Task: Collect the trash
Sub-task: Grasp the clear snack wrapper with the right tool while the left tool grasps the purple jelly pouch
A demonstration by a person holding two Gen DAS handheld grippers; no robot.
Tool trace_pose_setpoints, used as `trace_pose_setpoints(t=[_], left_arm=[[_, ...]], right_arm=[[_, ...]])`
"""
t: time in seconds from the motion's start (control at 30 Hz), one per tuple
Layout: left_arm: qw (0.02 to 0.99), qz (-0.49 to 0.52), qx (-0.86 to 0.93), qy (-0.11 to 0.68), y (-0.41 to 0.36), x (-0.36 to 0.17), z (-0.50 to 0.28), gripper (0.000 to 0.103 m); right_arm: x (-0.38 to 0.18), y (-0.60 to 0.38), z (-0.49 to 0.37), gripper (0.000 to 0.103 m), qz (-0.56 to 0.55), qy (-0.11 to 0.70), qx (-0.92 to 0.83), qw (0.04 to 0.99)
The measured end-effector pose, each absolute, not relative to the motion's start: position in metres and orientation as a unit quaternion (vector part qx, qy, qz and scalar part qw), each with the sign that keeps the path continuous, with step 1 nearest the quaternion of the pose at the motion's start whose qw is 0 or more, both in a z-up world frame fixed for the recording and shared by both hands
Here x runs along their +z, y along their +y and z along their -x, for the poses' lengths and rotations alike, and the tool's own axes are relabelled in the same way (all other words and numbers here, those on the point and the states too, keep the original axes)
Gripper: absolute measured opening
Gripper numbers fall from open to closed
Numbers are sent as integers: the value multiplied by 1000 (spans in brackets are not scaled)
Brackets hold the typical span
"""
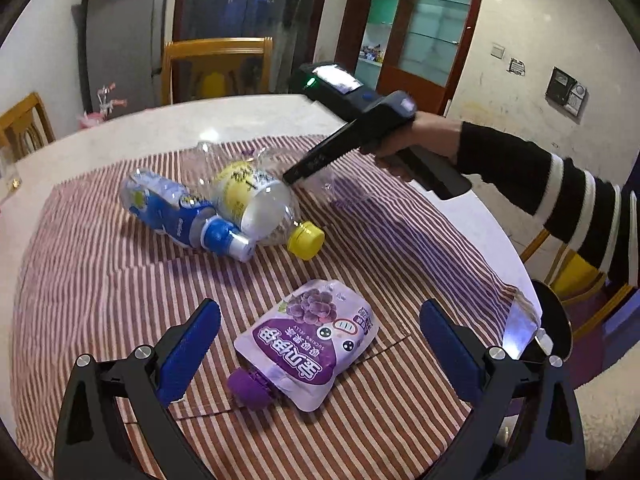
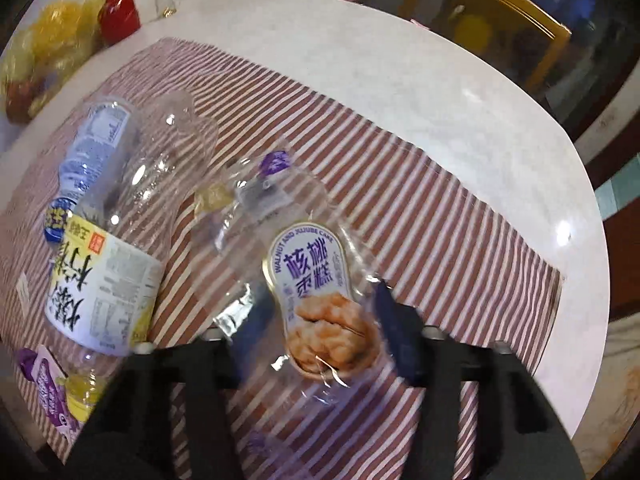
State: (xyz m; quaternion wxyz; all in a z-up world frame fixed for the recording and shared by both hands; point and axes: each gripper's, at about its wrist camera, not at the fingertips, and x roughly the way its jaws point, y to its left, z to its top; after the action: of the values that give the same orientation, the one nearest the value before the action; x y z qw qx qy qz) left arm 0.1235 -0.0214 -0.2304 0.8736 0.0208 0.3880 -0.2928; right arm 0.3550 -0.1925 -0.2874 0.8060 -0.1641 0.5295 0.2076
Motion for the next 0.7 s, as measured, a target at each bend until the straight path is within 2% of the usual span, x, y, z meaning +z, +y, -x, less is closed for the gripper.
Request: trace_pose_setpoints(t=[0.03,0.1,0.23,0.33,0.5,0.7], left_arm=[[870,-15,-295,394,-20,-233,-125,97],[867,-12,-298,399,-19,-236,-125,97],[867,-26,-290,404,-16,-243,-127,97],[865,-49,-288,408,-19,-248,-128,97],[850,-115,-310,410,-34,-258,-133,97],[778,-286,-362,426,-67,-289,-145,97]], right_arm=[[-284,-197,-352,17,147,529,210,809],[-276,-209,-345,8,104,526,201,820],[-255,-238,-320,6,44,497,172,849],[-233,-272,-289,6,-54,473,159,865],[-202,-301,-241,6,-111,443,158,875],[-187,-322,-205,7,-151,425,152,879]])
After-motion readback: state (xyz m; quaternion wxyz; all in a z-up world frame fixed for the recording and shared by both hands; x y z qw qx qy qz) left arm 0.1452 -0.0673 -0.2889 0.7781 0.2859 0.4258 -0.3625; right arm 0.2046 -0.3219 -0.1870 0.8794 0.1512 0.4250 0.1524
